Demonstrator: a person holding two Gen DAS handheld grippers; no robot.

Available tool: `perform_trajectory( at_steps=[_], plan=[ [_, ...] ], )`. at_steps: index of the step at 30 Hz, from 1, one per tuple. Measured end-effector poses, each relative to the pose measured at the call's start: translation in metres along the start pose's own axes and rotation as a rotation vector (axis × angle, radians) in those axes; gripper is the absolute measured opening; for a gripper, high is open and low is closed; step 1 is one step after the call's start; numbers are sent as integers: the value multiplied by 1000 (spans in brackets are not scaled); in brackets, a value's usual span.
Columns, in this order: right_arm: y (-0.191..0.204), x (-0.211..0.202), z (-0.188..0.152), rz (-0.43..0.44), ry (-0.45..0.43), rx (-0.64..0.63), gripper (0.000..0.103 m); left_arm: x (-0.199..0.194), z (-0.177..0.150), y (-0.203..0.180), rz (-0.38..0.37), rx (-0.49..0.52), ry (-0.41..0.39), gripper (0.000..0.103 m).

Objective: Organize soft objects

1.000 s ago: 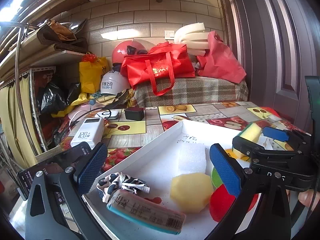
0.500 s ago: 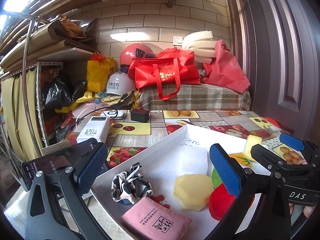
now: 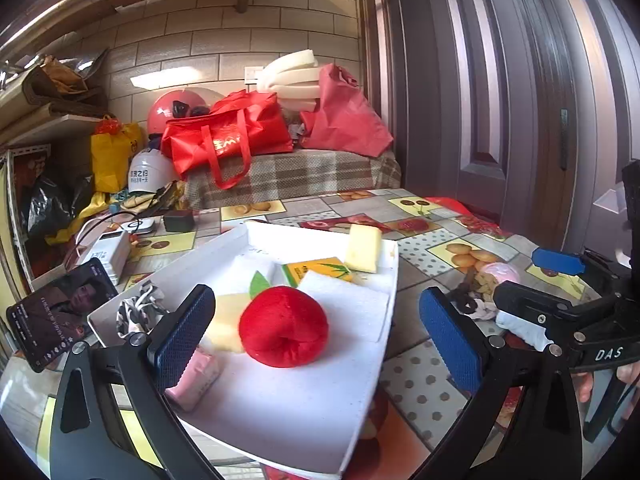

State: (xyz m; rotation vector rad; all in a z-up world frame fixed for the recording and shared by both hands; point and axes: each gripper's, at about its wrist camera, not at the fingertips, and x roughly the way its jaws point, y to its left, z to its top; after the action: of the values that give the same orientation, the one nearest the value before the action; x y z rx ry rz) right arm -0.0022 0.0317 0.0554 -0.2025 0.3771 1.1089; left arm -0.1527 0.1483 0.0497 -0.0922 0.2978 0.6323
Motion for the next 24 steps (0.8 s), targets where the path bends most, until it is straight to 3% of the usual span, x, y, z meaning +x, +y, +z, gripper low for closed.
perform_trajectory(
  at_steps=[3, 8, 11, 14, 24],
  plan=[
    [-34, -5, -8, -50, 107, 36, 103, 2, 0, -29, -94, 28, 48, 103],
    [-66, 4, -19, -80, 280, 49, 103, 18, -1, -65, -181, 58, 153, 103],
    [-68, 21, -26, -88, 388, 30, 103, 28, -2, -75, -178, 73, 214, 103],
    [-73, 38, -37, -163, 511, 42, 103, 37, -4, -76, -164, 70, 258, 103],
    [-78, 34, -41, -167, 528, 58, 103, 42, -7, -66, -154, 24, 294, 103]
  ],
)
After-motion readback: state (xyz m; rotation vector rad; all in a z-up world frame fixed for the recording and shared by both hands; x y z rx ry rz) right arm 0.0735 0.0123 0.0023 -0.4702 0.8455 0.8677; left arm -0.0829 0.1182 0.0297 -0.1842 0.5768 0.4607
